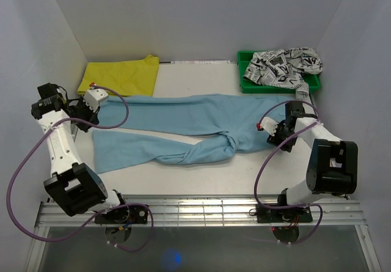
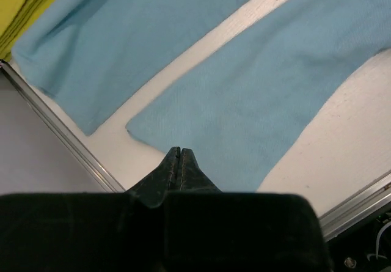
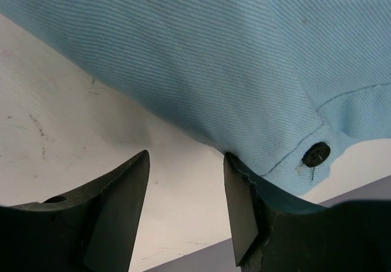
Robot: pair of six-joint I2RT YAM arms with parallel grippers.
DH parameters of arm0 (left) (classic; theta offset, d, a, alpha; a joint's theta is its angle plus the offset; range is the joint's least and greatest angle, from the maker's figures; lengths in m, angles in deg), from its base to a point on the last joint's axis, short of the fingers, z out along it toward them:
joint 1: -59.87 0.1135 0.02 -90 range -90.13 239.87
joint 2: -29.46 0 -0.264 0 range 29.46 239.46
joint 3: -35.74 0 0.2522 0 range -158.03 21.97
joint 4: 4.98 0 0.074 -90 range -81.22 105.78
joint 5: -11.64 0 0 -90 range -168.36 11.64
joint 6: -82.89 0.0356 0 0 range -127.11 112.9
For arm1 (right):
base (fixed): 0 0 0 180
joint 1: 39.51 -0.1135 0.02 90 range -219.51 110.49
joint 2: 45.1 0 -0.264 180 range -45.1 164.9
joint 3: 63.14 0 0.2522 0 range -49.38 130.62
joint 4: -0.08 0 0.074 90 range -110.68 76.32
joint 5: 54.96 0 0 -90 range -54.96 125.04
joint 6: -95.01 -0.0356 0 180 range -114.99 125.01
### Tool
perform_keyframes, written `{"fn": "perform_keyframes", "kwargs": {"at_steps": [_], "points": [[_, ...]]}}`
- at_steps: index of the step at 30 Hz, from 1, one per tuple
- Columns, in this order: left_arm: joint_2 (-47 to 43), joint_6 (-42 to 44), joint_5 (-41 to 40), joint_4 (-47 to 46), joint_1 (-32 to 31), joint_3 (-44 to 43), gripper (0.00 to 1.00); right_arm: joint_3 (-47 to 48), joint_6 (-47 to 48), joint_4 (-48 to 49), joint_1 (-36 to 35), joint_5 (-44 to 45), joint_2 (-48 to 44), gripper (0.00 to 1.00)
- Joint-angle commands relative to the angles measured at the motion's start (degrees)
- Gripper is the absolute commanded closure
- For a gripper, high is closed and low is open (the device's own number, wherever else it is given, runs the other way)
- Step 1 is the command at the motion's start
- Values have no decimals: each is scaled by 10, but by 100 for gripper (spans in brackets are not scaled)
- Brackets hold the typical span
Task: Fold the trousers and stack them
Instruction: Flatten the trousers out
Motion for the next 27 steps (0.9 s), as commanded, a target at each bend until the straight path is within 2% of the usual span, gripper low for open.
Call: {"fn": "perform_keyframes", "kwargs": {"at_steps": [1,2,3,5,6,8,15,18,23,27], "points": [[19,20,7,102,1,23,90,40,25,7,9,9,7,42],[21,60,-20,102,1,61,85,52,28,1,10,6,10,42],[20,80,-66,101,1,82,73,59,29,-6,9,3,12,42],[10,97,-91,72,5,124,54,75,29,-25,10,-9,17,42],[8,105,-100,64,4,156,23,90,30,-32,10,-12,19,42],[8,95,-103,22,4,182,16,106,26,-42,9,-18,28,42],[16,56,-143,-150,4,293,16,149,7,-82,9,-32,35,42],[4,93,-182,-226,2,380,20,151,5,-85,8,-32,32,42],[-12,130,-216,-292,0,465,25,156,-4,-88,7,-30,33,42],[-8,136,-210,-263,-1,459,67,156,-6,-91,6,-31,28,42]]}}
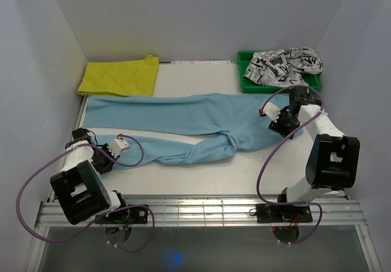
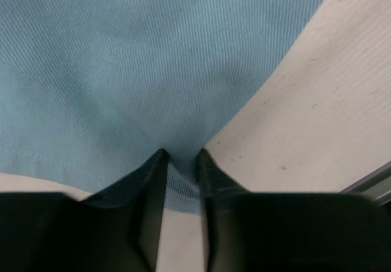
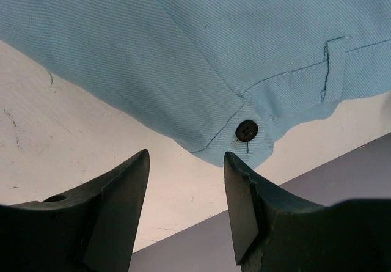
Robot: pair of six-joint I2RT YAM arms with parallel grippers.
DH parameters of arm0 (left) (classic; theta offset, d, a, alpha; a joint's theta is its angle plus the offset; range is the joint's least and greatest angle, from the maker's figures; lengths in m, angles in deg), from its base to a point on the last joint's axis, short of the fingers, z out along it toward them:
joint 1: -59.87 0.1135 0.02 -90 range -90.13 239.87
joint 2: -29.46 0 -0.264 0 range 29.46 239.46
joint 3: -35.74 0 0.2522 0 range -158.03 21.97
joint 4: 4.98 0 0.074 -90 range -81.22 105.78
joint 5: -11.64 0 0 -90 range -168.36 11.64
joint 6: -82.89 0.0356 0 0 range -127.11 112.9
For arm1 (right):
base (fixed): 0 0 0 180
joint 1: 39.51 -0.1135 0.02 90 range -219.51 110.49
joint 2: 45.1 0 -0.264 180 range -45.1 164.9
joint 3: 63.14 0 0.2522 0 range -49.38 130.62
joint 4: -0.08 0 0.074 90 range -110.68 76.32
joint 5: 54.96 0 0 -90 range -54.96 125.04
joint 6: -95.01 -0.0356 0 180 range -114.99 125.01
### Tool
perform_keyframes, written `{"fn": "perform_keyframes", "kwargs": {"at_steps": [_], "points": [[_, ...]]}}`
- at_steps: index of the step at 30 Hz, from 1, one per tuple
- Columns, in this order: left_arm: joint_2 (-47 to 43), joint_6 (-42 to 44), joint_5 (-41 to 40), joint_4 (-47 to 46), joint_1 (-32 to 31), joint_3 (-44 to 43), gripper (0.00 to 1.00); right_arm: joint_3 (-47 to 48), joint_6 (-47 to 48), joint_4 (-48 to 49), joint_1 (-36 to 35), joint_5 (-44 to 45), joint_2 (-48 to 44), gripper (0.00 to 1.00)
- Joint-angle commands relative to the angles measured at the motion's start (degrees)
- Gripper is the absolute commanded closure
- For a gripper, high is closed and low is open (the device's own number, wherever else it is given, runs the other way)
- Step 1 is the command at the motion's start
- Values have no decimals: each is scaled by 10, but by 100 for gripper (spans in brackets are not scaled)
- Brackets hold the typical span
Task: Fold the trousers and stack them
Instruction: Flatten the trousers out
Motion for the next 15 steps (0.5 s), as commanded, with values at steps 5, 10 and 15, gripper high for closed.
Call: {"fn": "perform_keyframes", "kwargs": {"at_steps": [5,10,15], "points": [[20,20,99,155,0,-100,100,28,9,-37,-1,-20,-15,43],[103,-97,241,302,0,-352,100,19,21,-36,-1,-8,-17,43],[286,-412,345,278,0,-589,100,31,21,-32,-1,-10,0,44]]}}
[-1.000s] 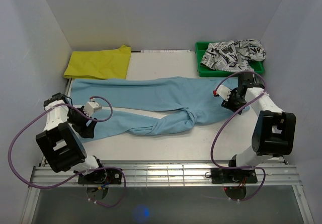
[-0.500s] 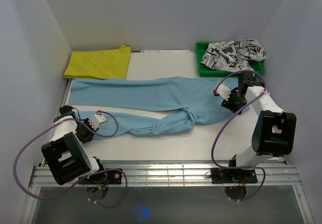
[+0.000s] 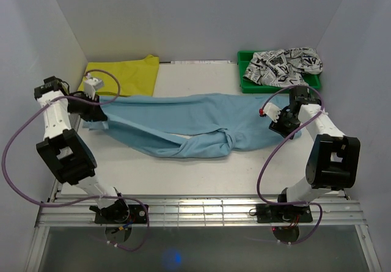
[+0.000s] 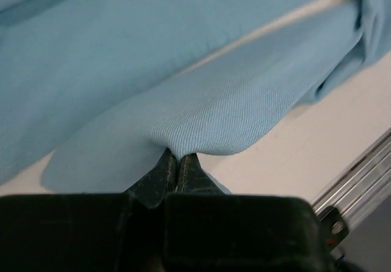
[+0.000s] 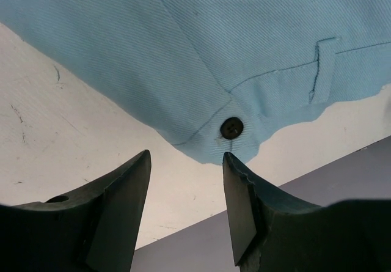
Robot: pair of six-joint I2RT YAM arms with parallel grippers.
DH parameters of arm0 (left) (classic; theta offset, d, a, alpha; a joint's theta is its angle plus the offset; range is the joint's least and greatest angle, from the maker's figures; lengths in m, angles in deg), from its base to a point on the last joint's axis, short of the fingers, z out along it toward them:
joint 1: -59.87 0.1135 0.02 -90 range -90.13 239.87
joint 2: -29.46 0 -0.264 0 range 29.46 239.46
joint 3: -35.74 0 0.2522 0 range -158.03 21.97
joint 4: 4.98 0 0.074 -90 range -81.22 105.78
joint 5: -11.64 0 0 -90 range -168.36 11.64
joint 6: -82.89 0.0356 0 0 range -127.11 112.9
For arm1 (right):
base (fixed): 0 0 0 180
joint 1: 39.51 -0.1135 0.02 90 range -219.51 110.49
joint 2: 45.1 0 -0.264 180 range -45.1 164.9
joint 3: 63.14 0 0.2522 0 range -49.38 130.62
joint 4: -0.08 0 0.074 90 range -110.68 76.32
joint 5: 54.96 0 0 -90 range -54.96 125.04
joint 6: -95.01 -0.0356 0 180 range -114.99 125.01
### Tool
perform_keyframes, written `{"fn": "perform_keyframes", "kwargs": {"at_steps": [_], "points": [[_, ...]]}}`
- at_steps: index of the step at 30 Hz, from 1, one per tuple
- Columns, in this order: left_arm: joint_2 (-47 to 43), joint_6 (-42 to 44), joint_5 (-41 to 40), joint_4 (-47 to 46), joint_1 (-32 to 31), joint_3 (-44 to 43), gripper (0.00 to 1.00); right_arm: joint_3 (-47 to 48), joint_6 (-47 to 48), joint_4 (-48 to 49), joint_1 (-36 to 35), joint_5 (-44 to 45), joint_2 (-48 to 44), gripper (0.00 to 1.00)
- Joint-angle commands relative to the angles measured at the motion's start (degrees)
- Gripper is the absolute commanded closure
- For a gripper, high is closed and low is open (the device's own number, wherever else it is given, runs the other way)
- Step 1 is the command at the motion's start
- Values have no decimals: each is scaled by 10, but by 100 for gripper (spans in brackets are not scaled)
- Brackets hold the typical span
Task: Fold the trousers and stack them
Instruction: Flatten the trousers out
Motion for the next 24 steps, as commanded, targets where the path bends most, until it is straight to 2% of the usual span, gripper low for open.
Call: {"fn": "perform_keyframes", "kwargs": {"at_steps": [1,4,7,10,14,17,18,21,24], "points": [[101,-276,93,-20,1,-103,100,28,16,-14,-1,-7,3,44],[185,-436,49,-103,1,-163,100,38,15,-18,-1,-8,11,44],[241,-532,-9,-193,-3,-193,100,40,15,-19,-1,-11,11,44],[293,-581,-45,-215,-4,-221,100,39,15,-25,-2,-13,7,44],[318,-592,-60,-221,-7,-236,100,53,-5,-19,-14,-38,-12,44],[304,-579,-38,-208,-7,-230,100,75,-35,-29,-37,-76,-18,40],[299,-572,-30,-200,-7,-230,100,76,-43,-32,-69,-83,-18,38],[255,-538,-26,-164,-7,-214,100,61,-74,-6,-116,-78,-4,38],[180,-518,-40,-150,4,-149,100,60,-113,35,-141,-80,30,38]]}}
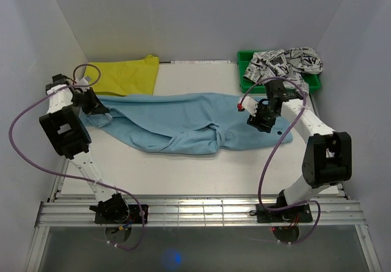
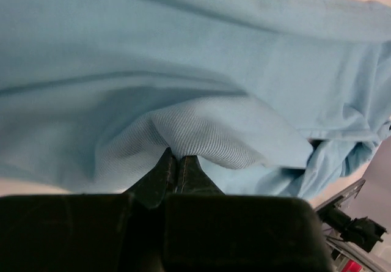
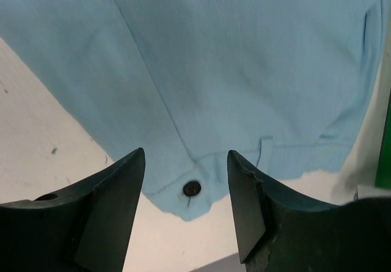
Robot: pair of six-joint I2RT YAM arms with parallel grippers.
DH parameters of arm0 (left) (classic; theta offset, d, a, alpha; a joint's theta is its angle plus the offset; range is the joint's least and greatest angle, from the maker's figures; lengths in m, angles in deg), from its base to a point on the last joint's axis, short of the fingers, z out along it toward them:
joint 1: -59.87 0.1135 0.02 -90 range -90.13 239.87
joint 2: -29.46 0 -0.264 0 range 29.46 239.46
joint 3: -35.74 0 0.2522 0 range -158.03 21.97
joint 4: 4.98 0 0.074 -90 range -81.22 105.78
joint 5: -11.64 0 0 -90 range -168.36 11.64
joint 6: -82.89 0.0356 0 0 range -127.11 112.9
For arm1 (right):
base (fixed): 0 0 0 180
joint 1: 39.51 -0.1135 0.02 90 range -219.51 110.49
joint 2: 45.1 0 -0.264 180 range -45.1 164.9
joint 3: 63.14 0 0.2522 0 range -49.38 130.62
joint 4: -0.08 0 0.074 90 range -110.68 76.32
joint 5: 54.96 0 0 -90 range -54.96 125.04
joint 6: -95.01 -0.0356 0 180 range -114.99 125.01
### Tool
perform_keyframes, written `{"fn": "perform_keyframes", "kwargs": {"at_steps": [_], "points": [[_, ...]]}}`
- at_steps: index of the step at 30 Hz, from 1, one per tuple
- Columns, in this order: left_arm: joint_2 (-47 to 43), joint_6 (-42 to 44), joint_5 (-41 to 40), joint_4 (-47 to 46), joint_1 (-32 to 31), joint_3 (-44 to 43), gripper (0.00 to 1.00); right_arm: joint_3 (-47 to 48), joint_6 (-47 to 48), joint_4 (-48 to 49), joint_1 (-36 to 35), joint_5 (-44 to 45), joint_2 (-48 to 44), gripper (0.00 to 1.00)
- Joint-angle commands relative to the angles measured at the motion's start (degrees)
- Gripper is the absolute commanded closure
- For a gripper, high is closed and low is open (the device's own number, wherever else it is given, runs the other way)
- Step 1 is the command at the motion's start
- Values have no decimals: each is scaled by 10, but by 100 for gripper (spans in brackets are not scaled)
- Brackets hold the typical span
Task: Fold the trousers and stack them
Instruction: Flatten the trousers out
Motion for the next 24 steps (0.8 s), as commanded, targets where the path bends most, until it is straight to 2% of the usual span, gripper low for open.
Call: {"fn": "perform_keyframes", "kwargs": {"at_steps": [1,6,9,11,17,21,24], "points": [[-142,35,-3,38,16,50,100,10,-62,41,-26,-20,47,37],[-203,67,12,120,57,86,100,28,-80,121,-31,74,128,38],[-233,114,27,181,84,95,100,44,-76,127,-28,146,179,40],[-254,144,17,211,100,108,100,36,-60,141,-22,172,187,40],[-325,153,-43,222,154,173,100,9,-8,171,26,208,178,42],[-315,154,-59,220,156,194,100,-6,38,176,57,204,165,42],[-247,111,-37,188,156,167,100,-14,58,177,68,200,160,43]]}}
